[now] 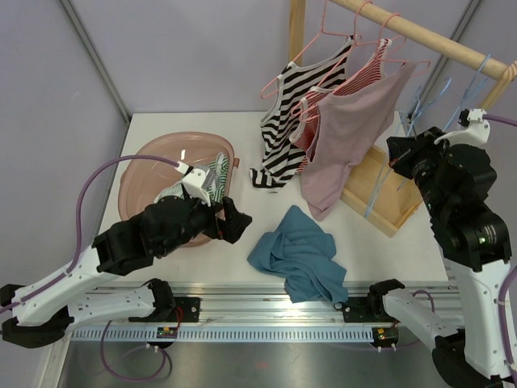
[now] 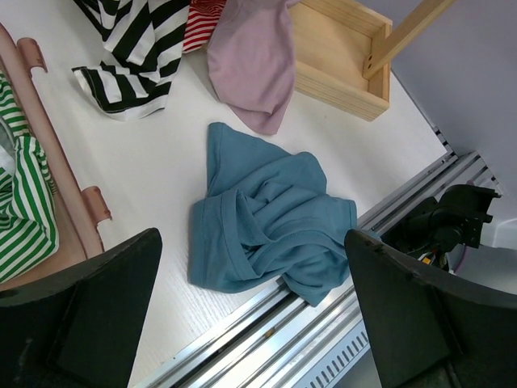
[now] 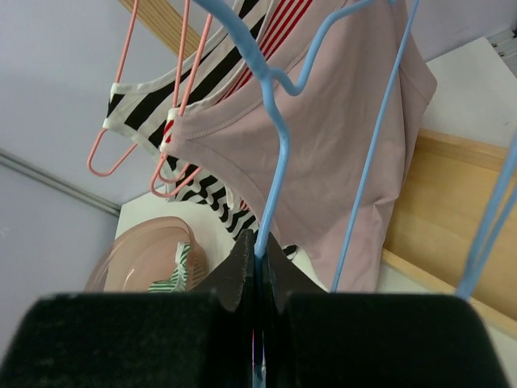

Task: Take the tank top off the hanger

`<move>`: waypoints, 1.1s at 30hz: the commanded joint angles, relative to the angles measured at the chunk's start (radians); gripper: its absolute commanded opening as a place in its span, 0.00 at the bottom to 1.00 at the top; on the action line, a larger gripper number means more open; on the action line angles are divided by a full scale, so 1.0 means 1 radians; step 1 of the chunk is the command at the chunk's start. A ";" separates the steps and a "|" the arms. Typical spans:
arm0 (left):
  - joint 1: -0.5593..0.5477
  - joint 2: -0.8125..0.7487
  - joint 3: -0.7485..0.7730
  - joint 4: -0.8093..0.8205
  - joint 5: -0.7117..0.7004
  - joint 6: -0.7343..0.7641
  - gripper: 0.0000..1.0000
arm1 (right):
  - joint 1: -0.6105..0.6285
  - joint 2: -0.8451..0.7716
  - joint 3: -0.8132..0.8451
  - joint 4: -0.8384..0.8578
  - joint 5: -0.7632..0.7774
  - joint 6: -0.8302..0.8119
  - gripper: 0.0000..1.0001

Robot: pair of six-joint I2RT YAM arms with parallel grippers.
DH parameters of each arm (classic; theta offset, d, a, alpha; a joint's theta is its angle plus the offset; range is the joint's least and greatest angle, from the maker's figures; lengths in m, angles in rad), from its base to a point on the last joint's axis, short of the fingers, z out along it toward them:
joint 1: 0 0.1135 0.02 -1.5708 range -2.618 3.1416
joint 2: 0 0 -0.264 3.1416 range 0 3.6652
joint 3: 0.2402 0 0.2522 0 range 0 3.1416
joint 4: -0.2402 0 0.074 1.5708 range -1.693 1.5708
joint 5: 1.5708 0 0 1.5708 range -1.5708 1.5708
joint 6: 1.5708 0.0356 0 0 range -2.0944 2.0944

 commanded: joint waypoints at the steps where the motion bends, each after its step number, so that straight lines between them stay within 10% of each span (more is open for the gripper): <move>1: 0.000 -0.009 0.013 -0.023 -0.013 0.005 0.99 | 0.004 0.083 0.099 0.063 0.046 0.031 0.00; 15: 0.000 0.032 -0.016 0.004 0.014 0.039 0.99 | 0.004 0.384 0.433 0.003 0.256 -0.078 0.00; 33: 0.000 0.008 -0.061 0.002 0.071 0.051 0.99 | -0.061 0.351 0.218 0.109 0.276 0.002 0.00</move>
